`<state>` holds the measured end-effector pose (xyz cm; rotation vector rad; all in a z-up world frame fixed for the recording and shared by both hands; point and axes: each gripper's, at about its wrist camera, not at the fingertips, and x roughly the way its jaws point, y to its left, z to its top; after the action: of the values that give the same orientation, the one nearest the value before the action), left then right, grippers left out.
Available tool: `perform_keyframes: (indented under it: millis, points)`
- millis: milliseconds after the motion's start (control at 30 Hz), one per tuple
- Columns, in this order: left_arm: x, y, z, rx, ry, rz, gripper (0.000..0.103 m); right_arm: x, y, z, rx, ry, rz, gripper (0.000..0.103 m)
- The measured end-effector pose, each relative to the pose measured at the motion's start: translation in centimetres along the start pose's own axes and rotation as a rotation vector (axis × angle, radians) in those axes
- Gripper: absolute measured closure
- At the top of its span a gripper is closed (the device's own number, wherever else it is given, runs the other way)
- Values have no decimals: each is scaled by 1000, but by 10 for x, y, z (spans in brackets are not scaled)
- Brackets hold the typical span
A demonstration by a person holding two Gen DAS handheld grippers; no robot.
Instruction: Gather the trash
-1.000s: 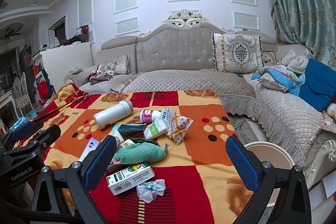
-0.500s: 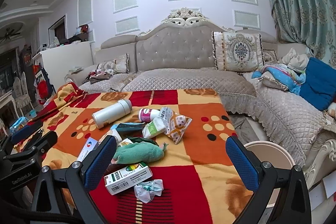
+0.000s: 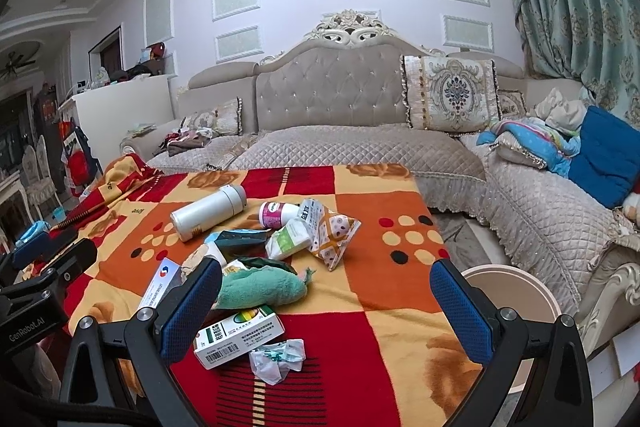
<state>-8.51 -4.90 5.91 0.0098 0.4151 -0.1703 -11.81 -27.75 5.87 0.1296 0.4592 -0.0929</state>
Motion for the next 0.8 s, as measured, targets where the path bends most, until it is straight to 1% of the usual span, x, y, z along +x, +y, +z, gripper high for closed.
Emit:
perform_keyframes:
  millis: [800]
  points:
    - [8, -1, 2, 1, 14, 3, 0, -1, 0, -3, -2, 5, -2, 0]
